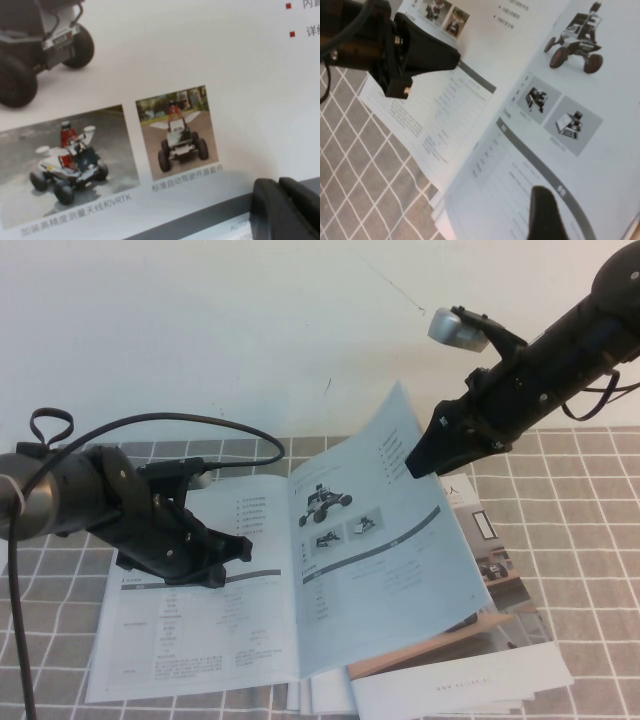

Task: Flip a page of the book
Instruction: Open the closed book

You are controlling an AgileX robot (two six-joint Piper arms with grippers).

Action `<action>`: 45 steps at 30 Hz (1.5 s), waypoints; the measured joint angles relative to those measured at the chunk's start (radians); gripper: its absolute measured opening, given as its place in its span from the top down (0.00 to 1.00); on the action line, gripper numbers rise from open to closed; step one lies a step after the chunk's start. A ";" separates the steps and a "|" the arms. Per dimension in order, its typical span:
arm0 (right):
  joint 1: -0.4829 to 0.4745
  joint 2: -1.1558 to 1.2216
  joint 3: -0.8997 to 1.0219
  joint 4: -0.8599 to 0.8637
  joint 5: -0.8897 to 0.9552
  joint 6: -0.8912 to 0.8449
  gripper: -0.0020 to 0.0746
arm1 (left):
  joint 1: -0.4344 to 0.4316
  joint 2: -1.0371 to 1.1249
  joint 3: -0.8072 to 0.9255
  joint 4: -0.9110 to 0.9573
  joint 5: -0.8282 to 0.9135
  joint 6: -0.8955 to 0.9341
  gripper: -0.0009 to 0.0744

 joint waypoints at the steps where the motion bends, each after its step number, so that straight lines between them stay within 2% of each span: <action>1: -0.002 0.000 -0.005 0.000 0.000 0.000 0.46 | 0.000 0.000 0.000 0.000 0.000 0.002 0.99; 9: -0.002 0.000 -0.020 -0.123 0.002 0.037 0.46 | 0.000 0.000 0.000 -0.002 0.000 0.005 0.99; 14: 0.002 0.000 0.091 -0.195 -0.086 0.072 0.46 | 0.000 0.000 0.000 -0.003 0.000 0.007 0.99; 22: 0.002 0.005 0.276 -0.197 -0.258 0.072 0.46 | 0.000 0.000 0.000 -0.007 -0.001 0.009 0.99; 29: 0.002 0.041 0.281 -0.128 -0.279 0.058 0.46 | 0.000 0.000 0.000 -0.007 -0.001 0.009 0.99; 45: 0.002 0.059 0.283 -0.185 -0.283 0.084 0.46 | 0.000 0.000 0.000 -0.008 -0.002 0.010 0.99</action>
